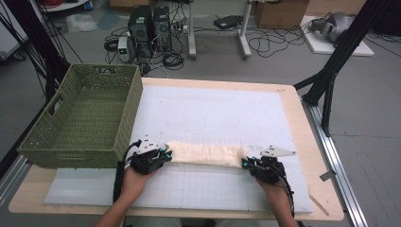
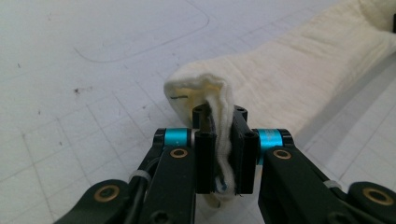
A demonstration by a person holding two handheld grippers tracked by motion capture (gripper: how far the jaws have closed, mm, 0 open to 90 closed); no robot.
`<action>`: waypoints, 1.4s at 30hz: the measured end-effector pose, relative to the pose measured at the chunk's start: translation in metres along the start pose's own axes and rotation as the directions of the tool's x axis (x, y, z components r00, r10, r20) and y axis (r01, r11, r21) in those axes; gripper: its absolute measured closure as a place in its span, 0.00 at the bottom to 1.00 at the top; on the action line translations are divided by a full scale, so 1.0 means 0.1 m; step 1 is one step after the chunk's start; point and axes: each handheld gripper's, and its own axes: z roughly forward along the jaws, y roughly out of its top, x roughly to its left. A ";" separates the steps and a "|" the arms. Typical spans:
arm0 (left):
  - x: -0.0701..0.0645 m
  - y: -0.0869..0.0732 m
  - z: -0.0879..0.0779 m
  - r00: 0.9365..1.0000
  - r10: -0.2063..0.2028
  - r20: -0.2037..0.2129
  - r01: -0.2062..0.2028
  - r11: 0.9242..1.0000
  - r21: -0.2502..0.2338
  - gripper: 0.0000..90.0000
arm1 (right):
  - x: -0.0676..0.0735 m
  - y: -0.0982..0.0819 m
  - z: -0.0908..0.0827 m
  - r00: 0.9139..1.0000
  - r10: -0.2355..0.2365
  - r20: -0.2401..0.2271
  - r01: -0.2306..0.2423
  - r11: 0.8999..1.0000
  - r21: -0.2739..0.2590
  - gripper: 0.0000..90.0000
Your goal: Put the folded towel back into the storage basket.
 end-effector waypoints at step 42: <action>0.15 0.48 -0.75 0.999 0.036 -0.005 -0.037 0.976 -0.214 0.91 | 0.17 0.63 -0.18 0.992 -0.111 -0.057 0.096 0.972 -0.215 0.90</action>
